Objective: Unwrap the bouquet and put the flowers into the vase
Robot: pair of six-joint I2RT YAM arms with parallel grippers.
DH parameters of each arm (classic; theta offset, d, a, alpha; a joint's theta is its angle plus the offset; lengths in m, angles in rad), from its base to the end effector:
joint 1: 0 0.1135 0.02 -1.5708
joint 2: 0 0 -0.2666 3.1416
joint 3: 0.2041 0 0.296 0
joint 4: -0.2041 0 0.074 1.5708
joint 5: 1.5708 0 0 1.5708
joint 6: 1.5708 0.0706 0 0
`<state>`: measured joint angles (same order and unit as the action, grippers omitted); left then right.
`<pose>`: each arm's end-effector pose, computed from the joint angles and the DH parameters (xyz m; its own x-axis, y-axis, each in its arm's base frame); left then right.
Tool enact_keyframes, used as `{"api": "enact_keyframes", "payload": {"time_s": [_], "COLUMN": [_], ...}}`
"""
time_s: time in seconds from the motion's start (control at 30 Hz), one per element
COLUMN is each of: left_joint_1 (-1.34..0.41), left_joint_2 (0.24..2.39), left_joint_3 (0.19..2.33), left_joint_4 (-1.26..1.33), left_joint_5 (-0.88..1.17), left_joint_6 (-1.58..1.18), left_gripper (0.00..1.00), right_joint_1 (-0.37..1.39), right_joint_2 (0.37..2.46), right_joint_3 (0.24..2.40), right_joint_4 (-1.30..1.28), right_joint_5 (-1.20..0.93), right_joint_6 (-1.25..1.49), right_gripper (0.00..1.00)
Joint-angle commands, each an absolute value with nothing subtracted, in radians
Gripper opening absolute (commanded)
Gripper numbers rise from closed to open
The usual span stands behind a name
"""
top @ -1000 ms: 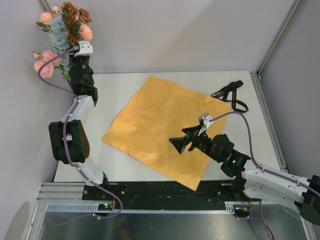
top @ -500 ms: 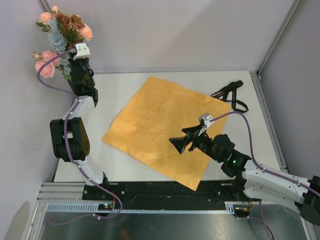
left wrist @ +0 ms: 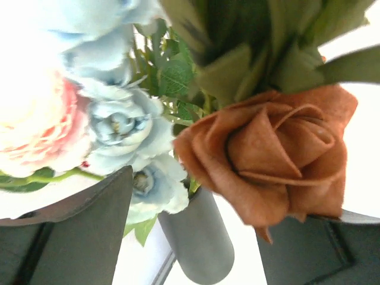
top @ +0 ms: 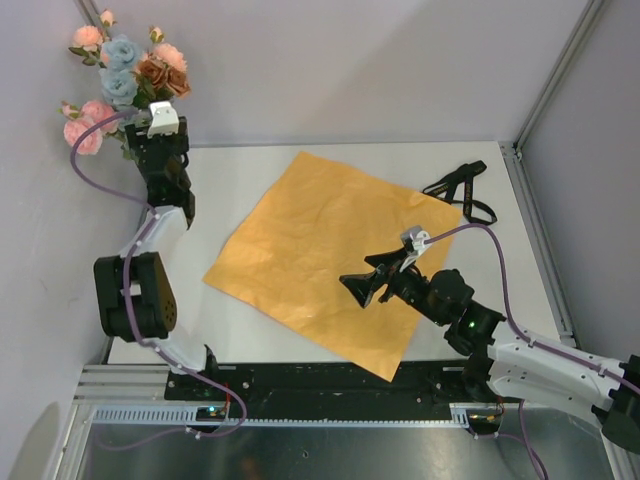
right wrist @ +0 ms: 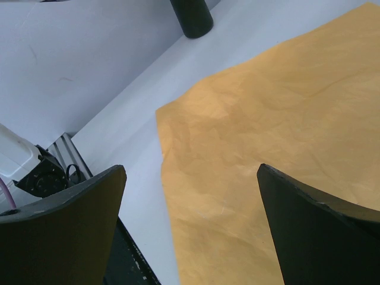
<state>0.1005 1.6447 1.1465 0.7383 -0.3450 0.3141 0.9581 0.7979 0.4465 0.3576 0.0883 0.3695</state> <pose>0.4547 0.0698 0.3270 0.0949 0.3018 -0.9486 -0.4737 0.8518 0.2236 0.1609 0.2181 0.2618 -0.2727 0.2377 -0.9323 -0.7139 0.5996 0.3617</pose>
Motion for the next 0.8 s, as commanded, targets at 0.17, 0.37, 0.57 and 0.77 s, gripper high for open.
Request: {"api": "enact_keyframes", "payload": {"time_s": [0.17, 0.37, 0.57, 0.77], "left_joint_1": [0.102, 0.096, 0.089, 0.084], "left_joint_2": [1.377, 1.247, 1.185, 1.215], "left_joint_3": [1.081, 1.041, 1.042, 1.124], "left_joint_4": [0.507, 0.451, 0.444, 0.441], "left_joint_5": [-0.263, -0.231, -0.167, -0.163], "left_joint_6": [0.219, 0.174, 0.147, 0.147], "left_gripper": [0.89, 0.91, 0.92, 0.89], "right_joint_1": [0.962, 0.969, 0.978, 0.984], "right_joint_2": [0.766, 0.765, 0.757, 0.743], "right_joint_3": [0.446, 0.446, 0.446, 0.446], "right_joint_4": [0.374, 0.376, 0.367, 0.354], "right_joint_5": [0.087, 0.082, 0.089, 0.101], "right_joint_6": [0.388, 0.395, 0.397, 0.395], "right_gripper": [0.99, 0.99, 0.99, 0.99]}}
